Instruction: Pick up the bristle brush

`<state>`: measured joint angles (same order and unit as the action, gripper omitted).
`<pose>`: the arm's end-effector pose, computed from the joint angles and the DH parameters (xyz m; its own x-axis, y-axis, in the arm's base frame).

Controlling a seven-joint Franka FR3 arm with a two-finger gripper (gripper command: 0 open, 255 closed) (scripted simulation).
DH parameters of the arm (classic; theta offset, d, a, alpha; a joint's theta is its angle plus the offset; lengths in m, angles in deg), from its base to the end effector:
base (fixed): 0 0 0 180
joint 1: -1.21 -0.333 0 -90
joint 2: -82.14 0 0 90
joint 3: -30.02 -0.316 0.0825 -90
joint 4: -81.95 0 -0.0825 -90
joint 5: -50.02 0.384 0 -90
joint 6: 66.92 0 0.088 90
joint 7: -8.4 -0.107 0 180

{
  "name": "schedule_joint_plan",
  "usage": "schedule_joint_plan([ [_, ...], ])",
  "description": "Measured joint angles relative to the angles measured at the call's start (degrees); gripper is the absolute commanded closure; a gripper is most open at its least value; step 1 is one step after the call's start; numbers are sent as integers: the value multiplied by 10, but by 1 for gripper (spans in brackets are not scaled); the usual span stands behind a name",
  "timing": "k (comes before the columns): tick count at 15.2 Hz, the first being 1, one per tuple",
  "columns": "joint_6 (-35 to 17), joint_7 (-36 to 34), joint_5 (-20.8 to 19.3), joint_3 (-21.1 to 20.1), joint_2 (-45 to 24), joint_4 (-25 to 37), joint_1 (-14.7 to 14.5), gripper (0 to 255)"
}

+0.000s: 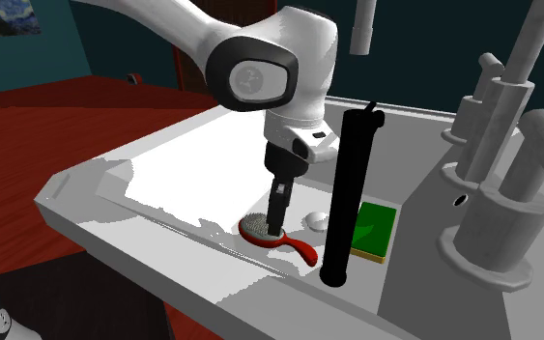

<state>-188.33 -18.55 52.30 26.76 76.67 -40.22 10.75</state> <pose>0.5395 -0.0578 0.3547 0.8180 -0.5638 -0.1137 -0.5659 -0.8243 0.0164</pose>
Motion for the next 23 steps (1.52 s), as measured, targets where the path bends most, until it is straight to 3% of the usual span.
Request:
schedule_joint_plan([
  [5,-37,-1,0,-1,-23,-14,0,0],
  [6,-38,-1,0,-1,-24,-14,0,255],
  [16,-40,0,0,-1,-25,-14,1,255],
  [23,3,0,1,-2,-6,0,2,255],
])
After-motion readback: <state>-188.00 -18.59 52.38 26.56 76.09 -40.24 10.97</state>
